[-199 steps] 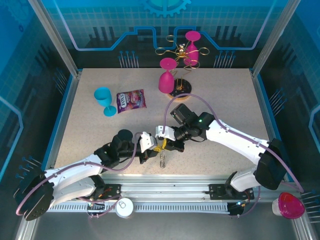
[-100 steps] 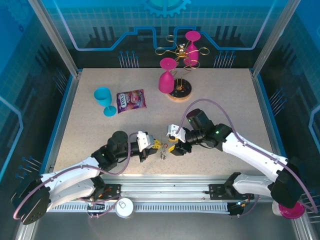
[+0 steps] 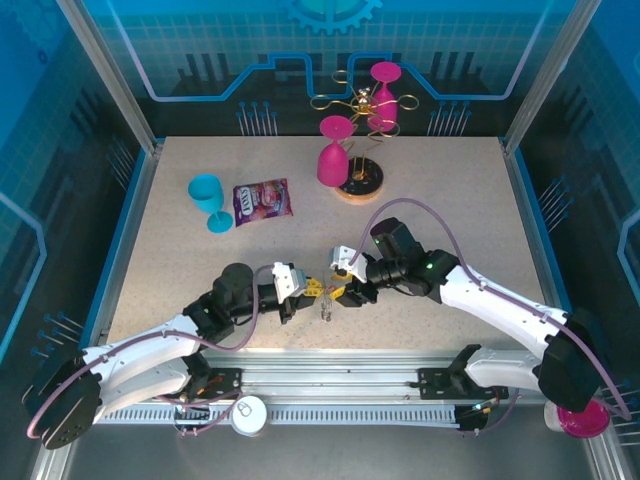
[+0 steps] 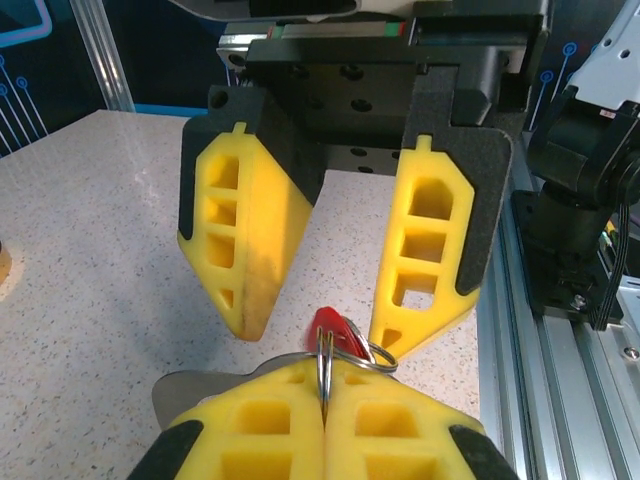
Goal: Put the keys on the keyring
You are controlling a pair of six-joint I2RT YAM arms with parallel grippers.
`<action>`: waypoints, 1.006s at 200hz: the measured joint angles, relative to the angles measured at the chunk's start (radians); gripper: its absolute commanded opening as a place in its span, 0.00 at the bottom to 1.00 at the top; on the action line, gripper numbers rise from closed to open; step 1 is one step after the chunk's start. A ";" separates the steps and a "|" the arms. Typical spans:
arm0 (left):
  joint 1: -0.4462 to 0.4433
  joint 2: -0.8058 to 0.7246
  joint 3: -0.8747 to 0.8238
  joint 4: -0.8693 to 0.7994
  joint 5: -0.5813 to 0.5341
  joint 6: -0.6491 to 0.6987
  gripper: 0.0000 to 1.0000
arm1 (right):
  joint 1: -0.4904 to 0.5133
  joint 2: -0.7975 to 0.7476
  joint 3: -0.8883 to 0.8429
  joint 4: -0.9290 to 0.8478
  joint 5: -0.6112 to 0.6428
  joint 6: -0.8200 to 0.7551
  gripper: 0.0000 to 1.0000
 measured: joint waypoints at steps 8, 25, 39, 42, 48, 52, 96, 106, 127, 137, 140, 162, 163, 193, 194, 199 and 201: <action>0.000 0.000 0.000 0.008 0.000 0.000 0.00 | 0.000 0.001 0.000 0.005 -0.007 -0.002 0.31; 0.000 0.000 -0.002 0.023 -0.001 0.000 0.00 | 0.000 0.002 0.000 0.008 -0.024 0.007 0.12; 0.002 0.000 -0.008 0.038 -0.011 -0.001 0.00 | 0.000 0.001 0.000 -0.009 -0.045 0.002 0.00; 0.002 0.000 -0.010 0.043 -0.010 0.000 0.00 | 0.000 0.001 0.000 -0.010 -0.048 -0.008 0.00; 0.002 0.000 -0.013 0.049 -0.009 0.000 0.00 | 0.000 0.001 0.001 -0.016 -0.051 -0.009 0.00; 0.000 0.000 -0.016 0.054 -0.009 -0.001 0.00 | -0.001 0.000 0.001 -0.022 -0.051 -0.003 0.00; -0.005 0.001 -0.047 0.114 0.000 -0.001 0.00 | -0.003 -0.016 0.005 -0.074 -0.054 -0.012 0.00; -0.005 0.003 -0.050 0.134 0.003 -0.001 0.00 | -0.002 -0.010 0.008 -0.083 -0.054 -0.012 0.00; -0.005 0.013 -0.051 0.159 0.007 -0.003 0.00 | 0.008 0.024 0.023 -0.095 -0.062 -0.012 0.00; -0.005 0.014 -0.055 0.164 0.008 -0.003 0.00 | 0.013 0.040 0.031 -0.104 -0.065 -0.011 0.00; -0.005 0.014 -0.056 0.164 0.008 -0.003 0.00 | 0.014 0.045 0.034 -0.107 -0.066 -0.011 0.00; -0.005 0.021 -0.057 0.178 0.008 -0.003 0.00 | 0.012 0.047 0.042 -0.117 -0.063 -0.007 0.25; -0.005 0.021 -0.057 0.179 0.008 -0.003 0.00 | 0.012 0.046 0.042 -0.117 -0.062 -0.005 0.26; -0.005 0.032 -0.057 0.201 0.012 0.002 0.00 | -0.015 -0.031 0.031 -0.096 -0.057 0.005 0.43; -0.005 0.032 -0.057 0.201 0.013 0.002 0.00 | -0.016 -0.034 0.029 -0.095 -0.056 0.006 0.43; -0.005 0.037 -0.057 0.202 0.016 0.003 0.00 | -0.024 -0.059 0.022 -0.087 -0.055 0.008 0.43; -0.005 0.039 -0.057 0.203 0.016 0.003 0.00 | -0.026 -0.066 0.019 -0.084 -0.056 0.008 0.43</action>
